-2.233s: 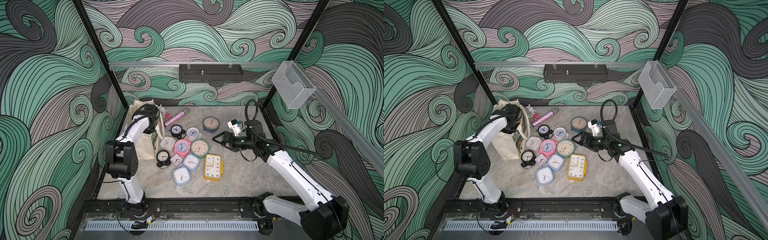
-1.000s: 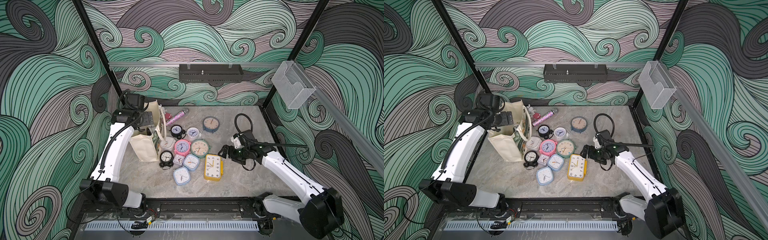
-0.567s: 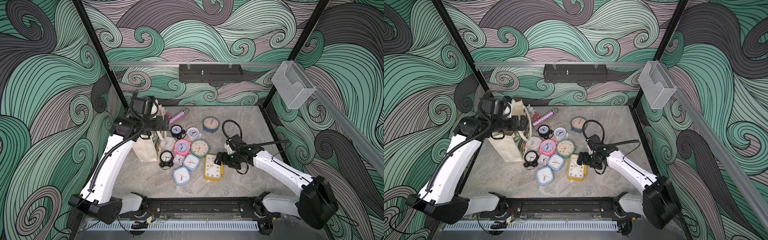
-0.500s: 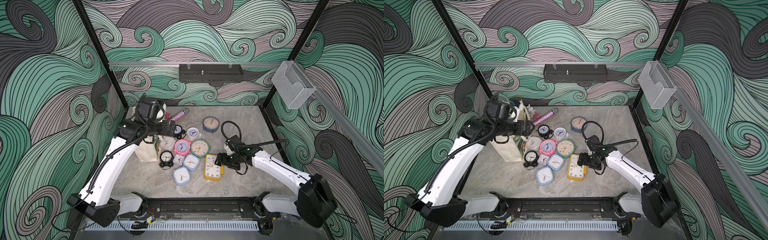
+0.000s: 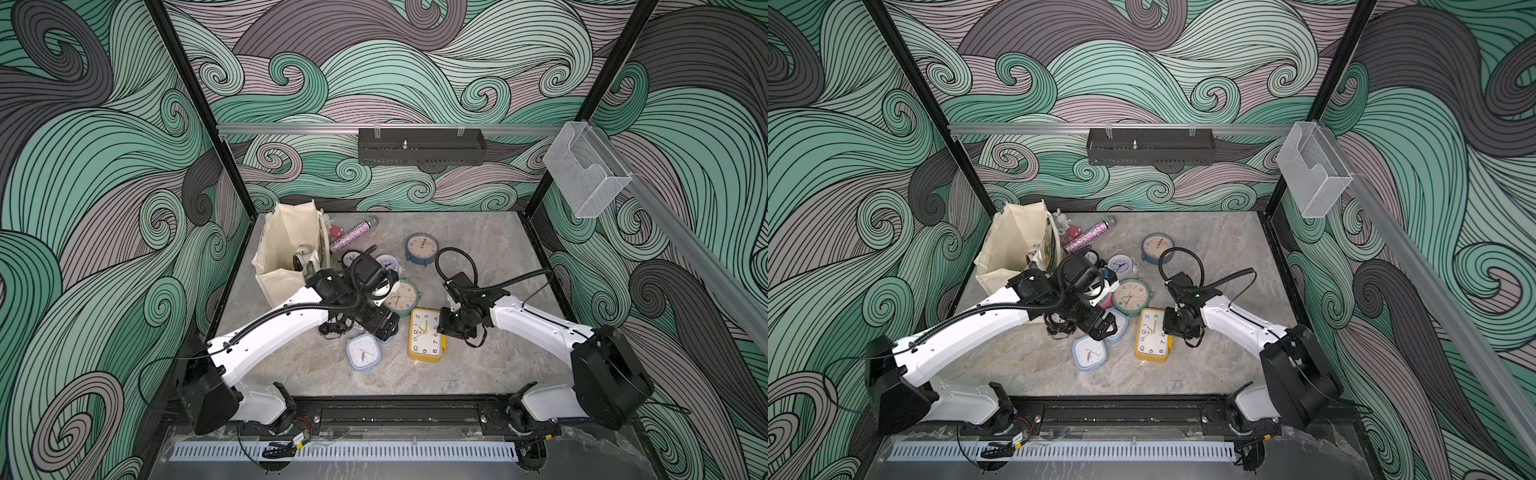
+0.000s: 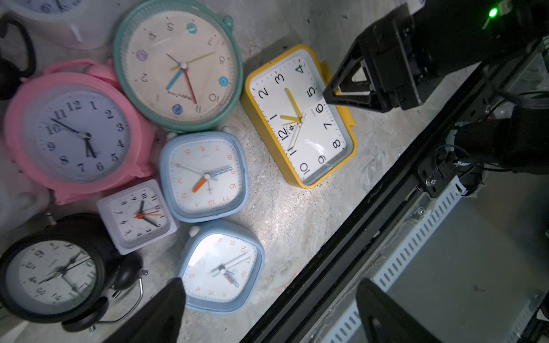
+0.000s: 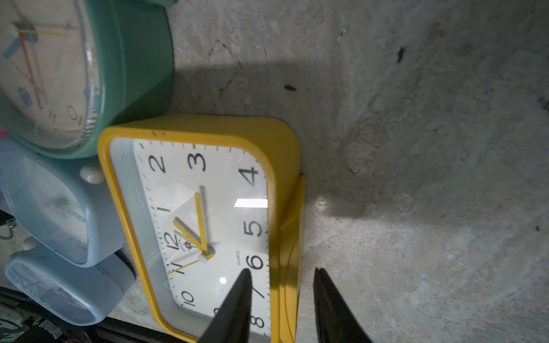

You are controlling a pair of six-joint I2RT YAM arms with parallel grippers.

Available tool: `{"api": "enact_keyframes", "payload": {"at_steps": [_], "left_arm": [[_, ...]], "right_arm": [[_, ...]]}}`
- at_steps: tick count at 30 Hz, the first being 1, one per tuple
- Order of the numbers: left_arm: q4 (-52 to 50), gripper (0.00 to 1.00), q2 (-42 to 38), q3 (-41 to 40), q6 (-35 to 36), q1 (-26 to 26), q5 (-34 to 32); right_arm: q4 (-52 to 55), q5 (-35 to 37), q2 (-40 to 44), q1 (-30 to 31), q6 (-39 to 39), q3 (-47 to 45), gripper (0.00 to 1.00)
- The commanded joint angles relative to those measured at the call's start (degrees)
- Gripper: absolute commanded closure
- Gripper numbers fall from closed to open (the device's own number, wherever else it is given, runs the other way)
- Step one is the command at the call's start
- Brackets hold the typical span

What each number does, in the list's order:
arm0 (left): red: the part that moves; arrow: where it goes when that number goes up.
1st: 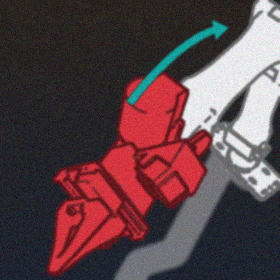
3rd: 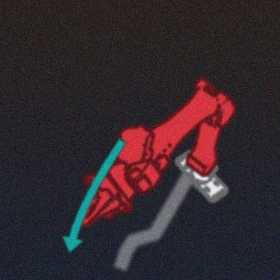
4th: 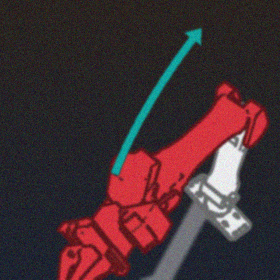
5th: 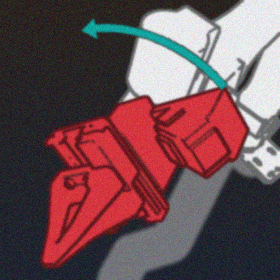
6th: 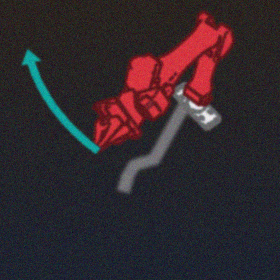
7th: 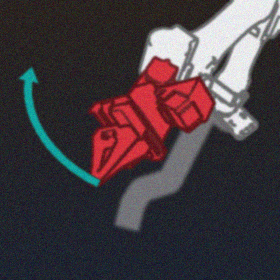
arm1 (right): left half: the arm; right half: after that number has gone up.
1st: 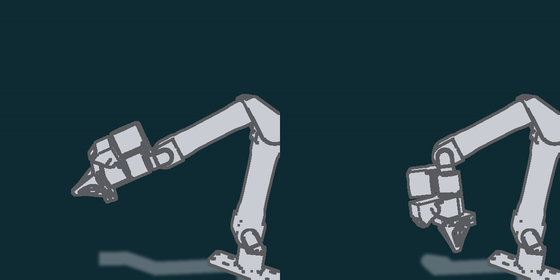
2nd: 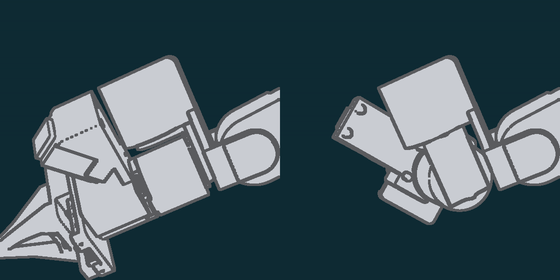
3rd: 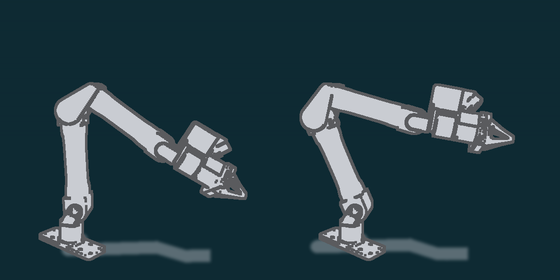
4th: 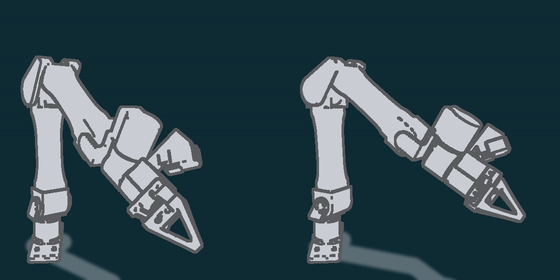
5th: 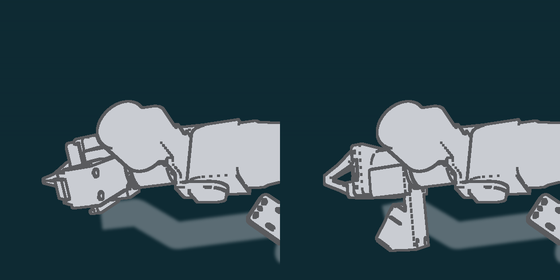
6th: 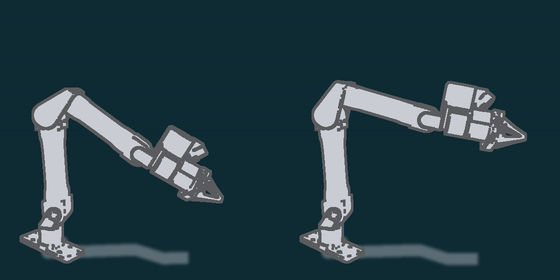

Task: Put the alarm clock into the canvas bag
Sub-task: Move the alarm to the center of the board.

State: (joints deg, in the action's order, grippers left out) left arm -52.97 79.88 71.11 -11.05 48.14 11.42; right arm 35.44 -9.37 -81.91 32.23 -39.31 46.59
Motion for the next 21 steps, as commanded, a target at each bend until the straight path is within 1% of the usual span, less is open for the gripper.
{"api": "enact_keyframes", "payload": {"at_steps": [1, 2, 6, 11, 14, 21], "left_arm": [[2.12, 0.11, 4.43, 0.43, 1.06, 2.34, 2.27], [1.7, 0.12, 5.99, 1.13, 0.71, 2.85, 2.29], [3.85, 0.15, 10.46, 1.4, -0.44, 4.14, 2.54], [6.8, 0.15, 14.12, 1.6, -1.86, 4.51, 3.07], [7.77, 0.16, 15.93, 2.4, -1.86, 4.81, 3.7], [8.03, 0.18, 20.44, 6.92, -1.92, 5.87, 3.17]], "right_arm": [[-0.01, 1.94, -1.35, -0.6, 0.34, 1.48, 0.72], [0.11, 1.75, -1.65, -1.0, 0.42, 1.58, 0.75], [0.06, 2.07, -2.18, -3.3, 0.64, 2.01, 0.84], [-0.43, 1.15, -2.85, -6.62, 0.81, 2.62, 0.92], [-0.81, 0.26, -3.99, -8.69, 0.65, 3.23, 1.0], [-2.37, -0.41, -2.94, -16.11, -4.27, 2.07, 1.0]]}}
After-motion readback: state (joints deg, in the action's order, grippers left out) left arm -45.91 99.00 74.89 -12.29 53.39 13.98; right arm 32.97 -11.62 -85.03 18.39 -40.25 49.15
